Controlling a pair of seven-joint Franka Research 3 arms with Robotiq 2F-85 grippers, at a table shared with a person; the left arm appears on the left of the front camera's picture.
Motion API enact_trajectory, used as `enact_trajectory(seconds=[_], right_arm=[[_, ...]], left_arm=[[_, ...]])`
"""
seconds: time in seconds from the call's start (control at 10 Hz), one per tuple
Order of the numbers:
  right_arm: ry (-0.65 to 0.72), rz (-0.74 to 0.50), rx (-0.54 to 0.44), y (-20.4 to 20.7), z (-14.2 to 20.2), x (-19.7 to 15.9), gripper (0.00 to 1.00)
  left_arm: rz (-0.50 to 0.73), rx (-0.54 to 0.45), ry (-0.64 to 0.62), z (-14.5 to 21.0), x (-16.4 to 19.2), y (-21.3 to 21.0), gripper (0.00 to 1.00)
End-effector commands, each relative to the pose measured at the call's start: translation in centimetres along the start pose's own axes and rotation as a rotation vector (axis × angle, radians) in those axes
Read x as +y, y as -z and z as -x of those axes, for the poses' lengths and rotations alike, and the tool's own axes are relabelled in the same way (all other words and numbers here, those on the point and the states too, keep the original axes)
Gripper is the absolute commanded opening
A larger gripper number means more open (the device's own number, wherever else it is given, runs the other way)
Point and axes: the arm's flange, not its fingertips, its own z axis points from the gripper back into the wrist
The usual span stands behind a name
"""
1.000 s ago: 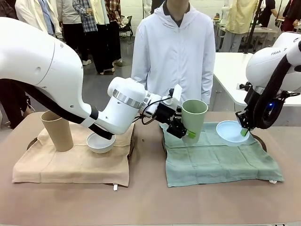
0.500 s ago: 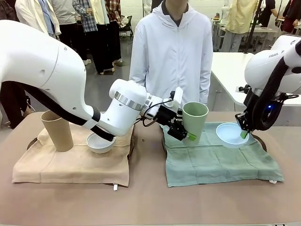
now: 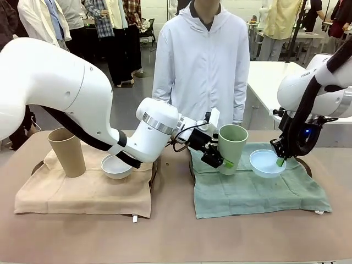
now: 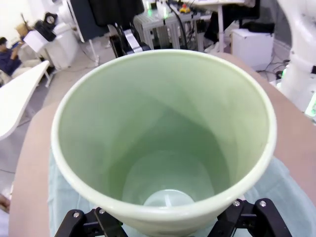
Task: Set up a tray with a mat and arrange the tableware.
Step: Place the Picnic Bowl and Reusable plastic cup back onto the Handle tray in front of the human's position.
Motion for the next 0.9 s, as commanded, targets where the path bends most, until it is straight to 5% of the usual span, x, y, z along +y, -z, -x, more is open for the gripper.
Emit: enact_trajectory(seconds=[0.0, 0.5, 0.6, 0.7, 0.8], right_arm=[[-0.035, -0.047, -0.01, 0.9, -1.0, -0.4, 0.05], [-0.036, -0.074, 0.016, 2.7, -1.5, -1.4, 0.11], [-0.034, -0.071, 0.019, 2.8, -1.6, -1.6, 0.63], [-0.034, -0.067, 0.022, 2.9, -1.5, -1.6, 0.68], [-0.027, -0.038, 0.015, 2.6, -1.2, -1.6, 1.0]], left_arm=[[0.001, -0.018, -0.009, 0.8, 0.7, -0.1, 0.83], [0.012, -0.019, -0.01, 1.1, 0.5, -0.1, 0.83], [0.021, -0.02, -0.009, 1.2, 0.6, -0.1, 1.0], [0.024, -0.019, -0.009, 1.2, 0.6, -0.1, 1.0], [0.021, -0.013, -0.011, 1.0, 0.5, -0.3, 1.0]])
